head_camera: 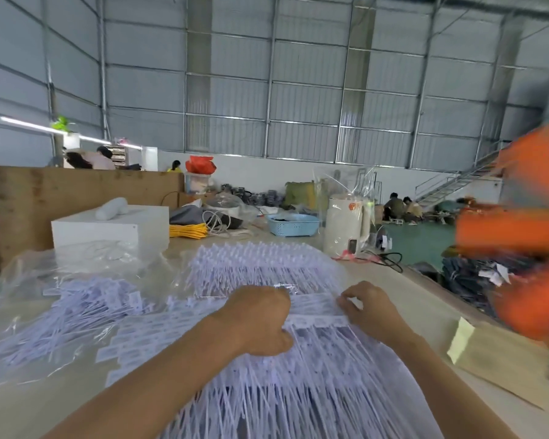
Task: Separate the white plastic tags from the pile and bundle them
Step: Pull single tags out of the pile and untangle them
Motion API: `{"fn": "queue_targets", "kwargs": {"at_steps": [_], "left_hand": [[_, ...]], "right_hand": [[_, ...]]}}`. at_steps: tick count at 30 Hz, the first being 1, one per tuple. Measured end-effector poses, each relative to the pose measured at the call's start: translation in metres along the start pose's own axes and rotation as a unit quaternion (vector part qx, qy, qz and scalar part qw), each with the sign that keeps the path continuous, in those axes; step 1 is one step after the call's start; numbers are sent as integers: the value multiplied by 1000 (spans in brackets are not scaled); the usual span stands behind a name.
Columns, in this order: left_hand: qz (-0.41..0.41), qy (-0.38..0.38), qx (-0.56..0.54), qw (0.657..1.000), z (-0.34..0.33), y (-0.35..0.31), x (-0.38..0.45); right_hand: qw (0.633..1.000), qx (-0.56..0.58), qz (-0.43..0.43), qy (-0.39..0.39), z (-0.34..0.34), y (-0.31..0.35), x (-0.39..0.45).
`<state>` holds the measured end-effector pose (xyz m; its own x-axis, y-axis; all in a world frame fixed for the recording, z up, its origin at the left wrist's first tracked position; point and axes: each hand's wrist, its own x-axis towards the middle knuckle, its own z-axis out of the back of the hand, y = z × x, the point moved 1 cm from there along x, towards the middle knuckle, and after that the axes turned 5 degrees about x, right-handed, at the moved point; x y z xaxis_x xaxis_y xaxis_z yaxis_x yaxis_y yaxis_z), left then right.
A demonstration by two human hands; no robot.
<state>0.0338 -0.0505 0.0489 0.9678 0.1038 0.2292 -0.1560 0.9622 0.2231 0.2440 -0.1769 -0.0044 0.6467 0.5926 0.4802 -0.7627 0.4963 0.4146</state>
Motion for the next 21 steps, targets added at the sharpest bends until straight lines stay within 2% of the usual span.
{"fn": "queue_targets", "kwargs": {"at_steps": [3, 6, 10, 14, 16, 18, 21], "left_hand": [[-1, -40, -10, 999, 17, 1, -1], [2, -71, -75, 995, 29, 1, 0], [1, -85, -118, 989, 40, 2, -1], [22, -67, -173, 982, 60, 21, -5], [27, -49, -198, 979, 71, 34, -7], [30, -28, -175, 984, 77, 45, -5], [63, 19, -134, 989, 70, 63, 3]], "right_hand": [[992, 119, 7, 45, 12, 2, -7], [966, 237, 9, 101, 19, 5, -15], [933, 336, 21, 129, 35, 4, -17], [852, 499, -17, 160, 54, 6, -9], [826, 543, -38, 150, 59, 13, -1], [818, 557, -64, 131, 56, 21, 8], [833, 530, -96, 125, 40, 28, 16]]}}
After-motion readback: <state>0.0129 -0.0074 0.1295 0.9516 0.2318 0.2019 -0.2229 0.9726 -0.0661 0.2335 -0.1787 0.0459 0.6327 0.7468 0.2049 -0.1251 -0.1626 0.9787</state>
